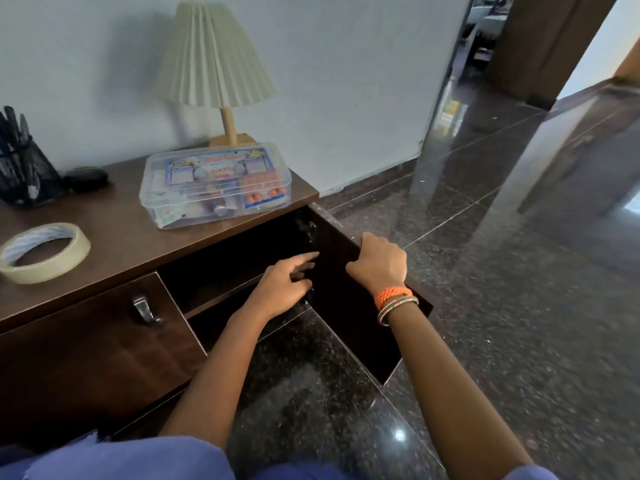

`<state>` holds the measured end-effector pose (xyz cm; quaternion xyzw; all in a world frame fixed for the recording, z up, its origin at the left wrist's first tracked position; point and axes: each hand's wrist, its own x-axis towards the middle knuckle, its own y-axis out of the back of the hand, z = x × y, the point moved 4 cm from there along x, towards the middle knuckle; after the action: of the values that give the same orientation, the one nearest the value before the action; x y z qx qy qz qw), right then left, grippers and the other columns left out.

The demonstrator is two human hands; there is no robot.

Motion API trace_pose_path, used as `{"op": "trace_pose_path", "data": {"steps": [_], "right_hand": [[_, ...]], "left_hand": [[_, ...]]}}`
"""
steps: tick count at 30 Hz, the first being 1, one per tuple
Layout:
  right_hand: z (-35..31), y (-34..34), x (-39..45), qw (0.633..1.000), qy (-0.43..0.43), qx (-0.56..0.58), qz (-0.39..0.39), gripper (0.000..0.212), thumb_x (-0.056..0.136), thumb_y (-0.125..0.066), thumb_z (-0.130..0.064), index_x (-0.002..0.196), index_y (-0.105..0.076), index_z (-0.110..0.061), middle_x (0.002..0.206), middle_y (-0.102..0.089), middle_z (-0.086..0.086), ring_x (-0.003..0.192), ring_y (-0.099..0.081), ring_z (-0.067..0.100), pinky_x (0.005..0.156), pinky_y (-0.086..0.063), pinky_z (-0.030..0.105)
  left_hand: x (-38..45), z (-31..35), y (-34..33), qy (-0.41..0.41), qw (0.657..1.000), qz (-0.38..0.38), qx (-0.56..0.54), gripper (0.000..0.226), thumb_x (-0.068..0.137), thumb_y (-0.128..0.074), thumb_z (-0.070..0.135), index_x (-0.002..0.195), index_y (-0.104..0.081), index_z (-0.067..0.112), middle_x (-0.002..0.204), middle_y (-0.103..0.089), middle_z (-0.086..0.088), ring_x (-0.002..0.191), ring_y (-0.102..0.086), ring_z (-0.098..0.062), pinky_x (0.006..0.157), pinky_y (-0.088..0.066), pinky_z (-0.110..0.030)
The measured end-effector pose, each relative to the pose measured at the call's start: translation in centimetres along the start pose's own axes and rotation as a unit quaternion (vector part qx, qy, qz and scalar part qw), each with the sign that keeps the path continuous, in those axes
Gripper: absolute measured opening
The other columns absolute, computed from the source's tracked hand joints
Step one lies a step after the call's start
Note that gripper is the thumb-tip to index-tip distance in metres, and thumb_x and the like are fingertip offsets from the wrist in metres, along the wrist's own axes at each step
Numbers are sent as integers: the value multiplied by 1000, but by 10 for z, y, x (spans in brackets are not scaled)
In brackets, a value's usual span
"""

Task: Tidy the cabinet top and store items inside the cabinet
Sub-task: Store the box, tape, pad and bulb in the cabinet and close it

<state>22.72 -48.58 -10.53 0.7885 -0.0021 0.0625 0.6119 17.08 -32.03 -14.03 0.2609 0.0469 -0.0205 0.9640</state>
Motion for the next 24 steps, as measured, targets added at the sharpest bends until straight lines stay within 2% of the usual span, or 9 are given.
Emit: {"op": "trace_pose_path", "data": {"steps": [2,5,9,11,13,15,18,21,24], "right_hand": [[-4,-2,-3,996,46,-40,62,24,85,-59,-32,96,-48,-13,87,-67,6,79,-66,27,59,-36,30],[-6,-4,-4,989,78,-32,119,22,91,-51,-33,100,-48,-14,88,-66,4,74,-65,23,55,-38,30],[-14,5,-14,960,107,123,228,29,79,-56,-17,108,-61,-13,103,-65,2,102,-58,22,82,-47,34],[-30,7,-24,940,128,188,255,24,77,-58,-13,100,-64,-15,99,-64,-1,99,-56,17,86,-44,31],[-55,0,-32,933,162,239,214,17,78,-58,-12,94,-64,-17,95,-62,-3,94,-54,12,83,-43,24],[-89,-17,-36,932,192,281,125,16,81,-58,-12,95,-64,-17,97,-61,-5,94,-54,9,80,-45,21],[-142,-51,-40,919,204,337,-12,24,83,-58,-14,106,-64,-16,104,-61,-3,98,-58,11,84,-51,24],[-191,-75,-45,895,203,378,-120,34,82,-62,-17,116,-62,-10,112,-64,6,104,-61,17,87,-47,21],[-232,-87,-52,872,205,395,-203,30,79,-64,-21,104,-65,-6,102,-69,10,98,-64,23,88,-52,36]], "left_hand": [[0,0,-2,-2,1000,5,8,55,89,-56,9,137,-45,35,132,-54,7,119,-52,-12,97,-49,-40],[0,-3,1,-5,1000,31,4,49,88,-57,11,133,-49,30,123,-58,6,102,-58,-6,82,-52,-27],[-6,-10,17,-15,992,121,20,33,89,-55,11,118,-59,26,102,-64,6,91,-62,-5,83,-53,-25],[-13,-15,29,-7,979,200,46,24,90,-53,16,110,-61,28,89,-66,9,78,-64,-5,73,-55,-26],[-22,-21,46,21,958,284,41,20,91,-52,16,103,-63,27,85,-68,8,68,-63,-8,58,-50,-25],[-34,-28,64,52,934,354,22,20,91,-50,14,98,-64,26,87,-69,7,71,-62,-9,55,-43,-20],[-59,-42,92,96,895,436,13,20,90,-49,14,89,-65,25,84,-70,6,78,-64,-9,60,-44,-19],[-86,-61,112,136,857,497,3,21,88,-50,16,81,-64,29,84,-71,4,82,-65,-14,72,-53,-31],[-115,-81,128,179,824,537,1,20,86,-49,18,82,-66,28,87,-71,3,83,-66,-17,73,-53,-34]]}}
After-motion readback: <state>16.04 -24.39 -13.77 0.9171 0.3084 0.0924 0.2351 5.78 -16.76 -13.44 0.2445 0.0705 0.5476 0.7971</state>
